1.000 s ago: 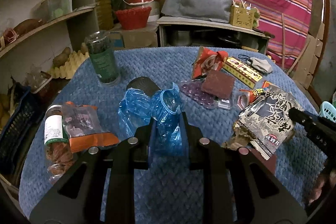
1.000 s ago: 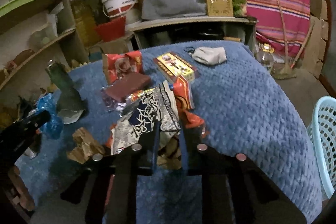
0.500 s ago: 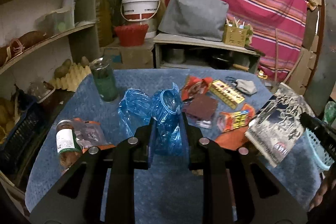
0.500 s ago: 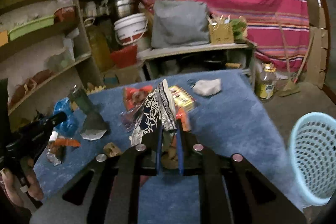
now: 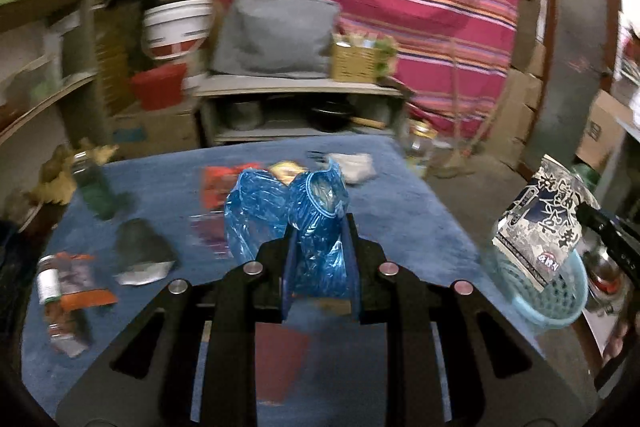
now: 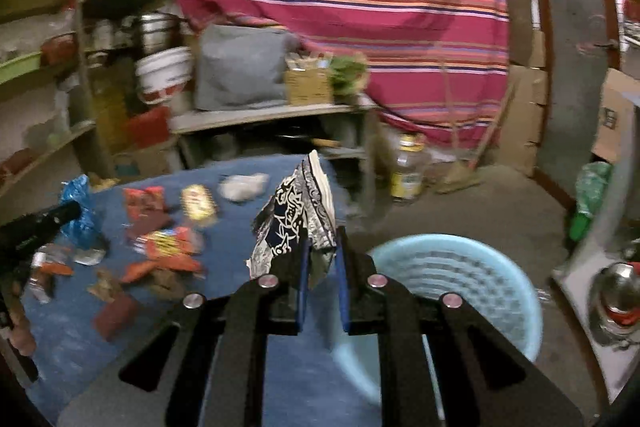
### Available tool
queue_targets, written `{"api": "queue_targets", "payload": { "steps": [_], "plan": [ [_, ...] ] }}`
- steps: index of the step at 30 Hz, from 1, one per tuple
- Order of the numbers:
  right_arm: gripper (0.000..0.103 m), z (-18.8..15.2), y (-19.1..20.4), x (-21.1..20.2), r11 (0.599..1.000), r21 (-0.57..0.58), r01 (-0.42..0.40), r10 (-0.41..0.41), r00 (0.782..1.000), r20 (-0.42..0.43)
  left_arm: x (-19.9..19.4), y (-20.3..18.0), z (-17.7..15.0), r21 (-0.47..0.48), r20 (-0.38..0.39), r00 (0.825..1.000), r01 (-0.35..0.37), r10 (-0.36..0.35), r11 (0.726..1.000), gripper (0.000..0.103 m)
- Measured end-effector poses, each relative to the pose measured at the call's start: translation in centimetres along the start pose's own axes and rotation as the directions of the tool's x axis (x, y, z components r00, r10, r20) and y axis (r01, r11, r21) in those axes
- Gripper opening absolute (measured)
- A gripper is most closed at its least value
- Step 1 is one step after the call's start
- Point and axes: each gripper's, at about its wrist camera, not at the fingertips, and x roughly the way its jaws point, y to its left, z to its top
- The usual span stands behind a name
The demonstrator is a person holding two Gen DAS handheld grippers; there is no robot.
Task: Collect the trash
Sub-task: 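Carry both items over the light-blue basket and open both grippers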
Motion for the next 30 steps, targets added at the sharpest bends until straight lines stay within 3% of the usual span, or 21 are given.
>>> {"api": "queue_targets", "payload": {
  "steps": [5, 9, 14, 25, 27, 30],
  "plan": [
    [0.013, -0.8, -5.7, 0.2, 0.994, 0.008, 0.109, -0.108, 0.993, -0.041, 2.3, -7.0, -0.5, 0.045, -0.043, 0.993, 0.108, -0.106, 0.993, 0.02],
    [0.013, -1.7, -8.9, 0.6, 0.986, 0.001, 0.167, -0.167, 0.983, -0.072, 4.3, -12.2, -1.0, 0.066, -0.088, 0.975, 0.209, -0.203, 0.976, 0.02],
    [0.013, -2.7, -11.7, 1.3, 0.979, 0.031, 0.204, -0.2, 0.975, -0.098, 6.3, -17.8, -1.6, 0.121, -0.121, 0.955, 0.283, -0.269, 0.951, 0.02],
    [0.013, -4.1, -15.8, 2.3, 0.965, 0.096, 0.246, -0.233, 0.964, -0.126, 10.1, -24.3, -1.9, 0.17, -0.18, 0.925, 0.365, -0.335, 0.916, 0.023],
    [0.013, -4.1, -15.9, 2.4, 0.963, 0.098, 0.25, -0.237, 0.963, -0.13, 10.6, -24.8, -1.9, 0.169, -0.193, 0.92, 0.375, -0.342, 0.912, 0.026],
    [0.013, -4.1, -15.7, 2.6, 0.963, 0.089, 0.253, -0.24, 0.962, -0.133, 10.9, -25.0, -1.7, 0.161, -0.195, 0.919, 0.375, -0.343, 0.913, 0.041]
  ]
}}
